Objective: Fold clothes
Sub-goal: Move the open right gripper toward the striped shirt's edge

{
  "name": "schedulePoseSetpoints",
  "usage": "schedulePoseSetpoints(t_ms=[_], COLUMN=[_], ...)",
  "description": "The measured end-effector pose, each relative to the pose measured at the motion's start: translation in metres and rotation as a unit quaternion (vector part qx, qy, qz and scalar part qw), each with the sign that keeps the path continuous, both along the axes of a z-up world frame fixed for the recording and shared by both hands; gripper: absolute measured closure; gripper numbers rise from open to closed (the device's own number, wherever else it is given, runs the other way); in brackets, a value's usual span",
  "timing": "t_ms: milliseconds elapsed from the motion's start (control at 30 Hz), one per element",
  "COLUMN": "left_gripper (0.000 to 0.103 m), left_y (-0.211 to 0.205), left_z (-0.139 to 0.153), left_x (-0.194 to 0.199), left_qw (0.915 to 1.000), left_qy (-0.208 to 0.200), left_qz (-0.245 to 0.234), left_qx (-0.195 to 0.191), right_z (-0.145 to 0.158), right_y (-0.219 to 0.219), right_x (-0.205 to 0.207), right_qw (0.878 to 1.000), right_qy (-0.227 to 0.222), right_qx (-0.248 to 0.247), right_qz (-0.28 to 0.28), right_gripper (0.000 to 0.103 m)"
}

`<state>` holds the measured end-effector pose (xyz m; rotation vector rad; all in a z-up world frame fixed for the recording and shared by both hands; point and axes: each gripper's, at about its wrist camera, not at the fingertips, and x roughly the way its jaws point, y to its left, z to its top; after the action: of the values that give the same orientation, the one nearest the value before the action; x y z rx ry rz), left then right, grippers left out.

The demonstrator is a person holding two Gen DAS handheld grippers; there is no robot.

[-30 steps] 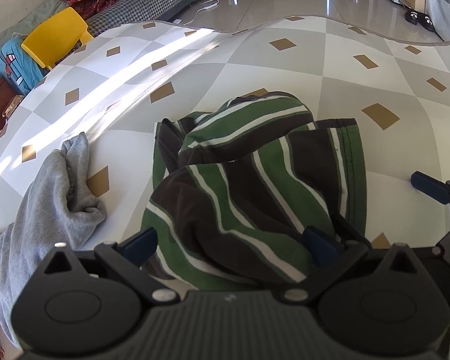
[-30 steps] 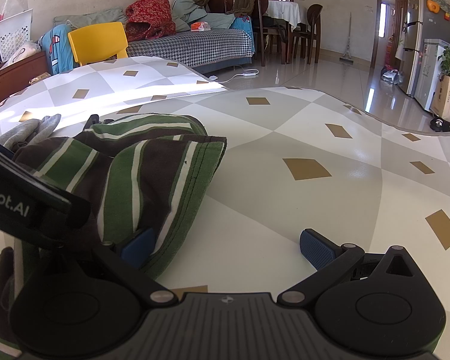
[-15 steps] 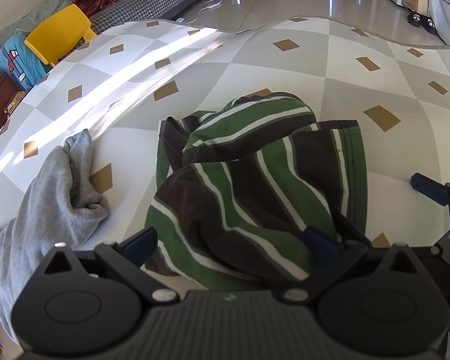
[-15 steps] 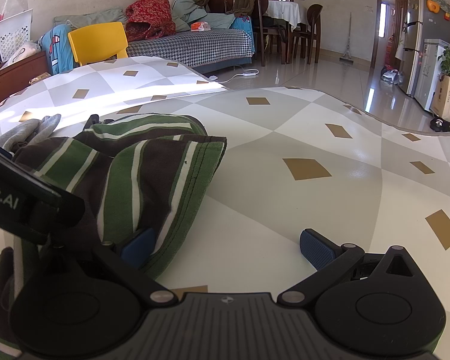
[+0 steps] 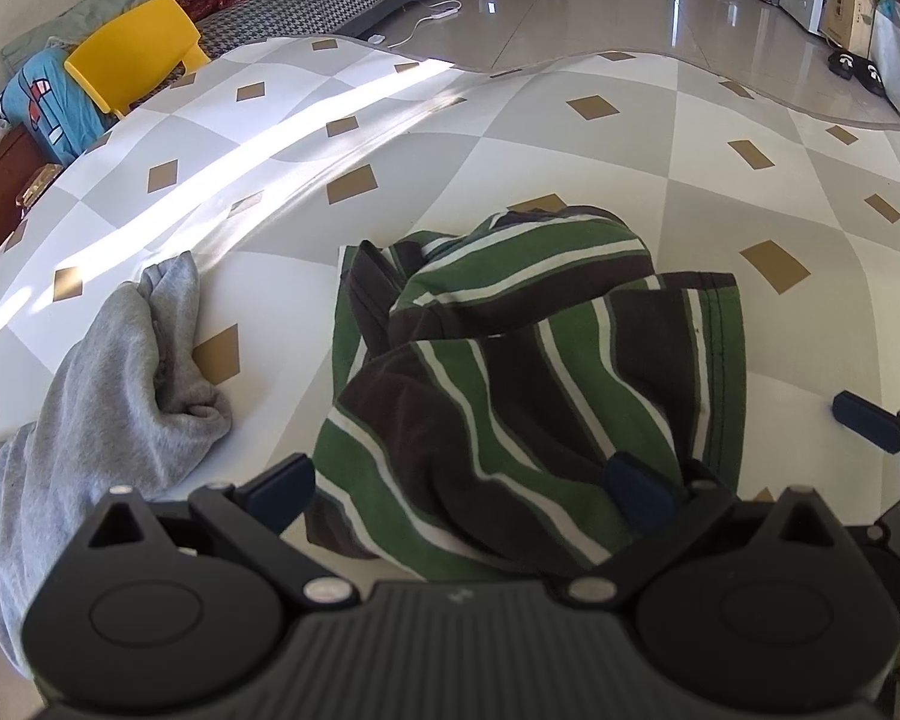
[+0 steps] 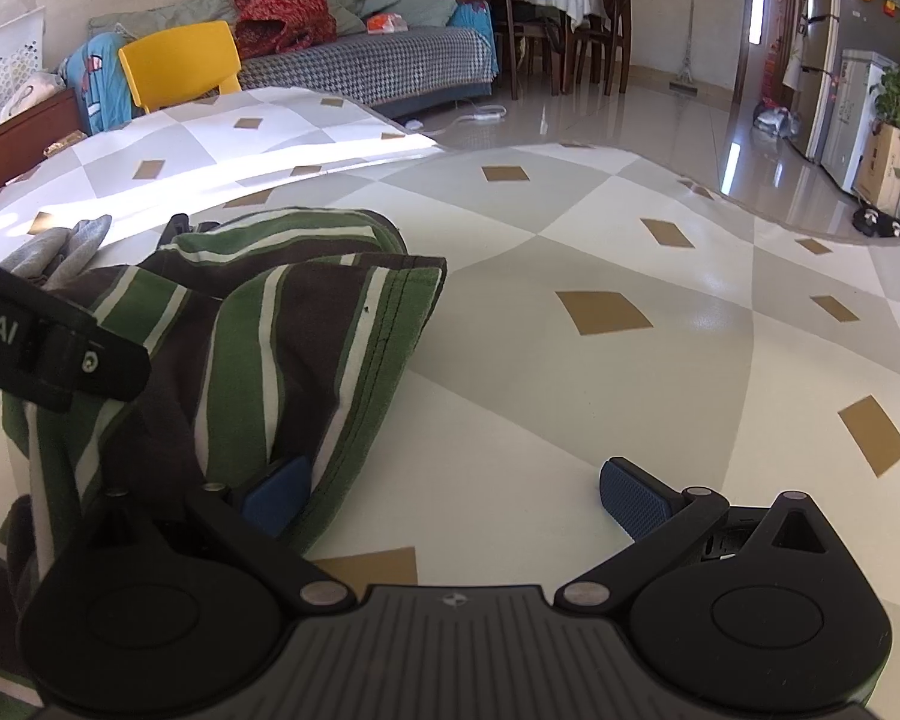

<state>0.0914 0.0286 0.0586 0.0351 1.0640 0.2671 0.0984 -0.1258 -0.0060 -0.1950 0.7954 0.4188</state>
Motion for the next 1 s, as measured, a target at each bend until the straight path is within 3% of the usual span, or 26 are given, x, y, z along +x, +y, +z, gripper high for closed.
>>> schedulePoseSetpoints(t_ms=[133,267,367,500,633,867,1000], left_gripper=[0.0,0.0,0.0,0.0,0.0,0.0,0.0], left_y=[0.008,0.02,0.029,0.037,0.041,0.051,0.051], left_z=[0.004,0.012,0.015,0.009,0.0,-0.022,-0.029], left_x=[0.002,0.002,0.003,0.003,0.003,0.005,0.012], left_qw=[0.9998,0.9991,0.9981,0.9977,0.9975,0.9961,0.9957], left_qy=[-0.006,-0.02,-0.023,-0.008,0.015,0.044,0.044], left_qz=[0.017,0.036,0.054,0.065,0.068,0.076,0.08], left_qx=[0.008,0.007,0.019,0.017,0.012,-0.005,-0.014], right_z=[0.006,0.019,0.039,0.054,0.037,0.009,-0.006], right_y=[0.003,-0.003,-0.009,0.007,0.031,0.037,0.031], right_x=[0.005,0.015,0.016,0.002,-0.008,0.001,0.009], right_qw=[0.999,0.998,0.999,0.995,0.983,0.985,0.983], right_qy=[0.034,0.052,0.029,-0.011,0.007,0.01,-0.013], right_qx=[-0.022,-0.023,0.004,0.005,-0.002,0.037,0.076], right_qz=[0.021,0.012,0.016,0.104,0.182,0.17,0.169], right_gripper=[0.001,0.012,0.013,0.013,0.021,0.023,0.012])
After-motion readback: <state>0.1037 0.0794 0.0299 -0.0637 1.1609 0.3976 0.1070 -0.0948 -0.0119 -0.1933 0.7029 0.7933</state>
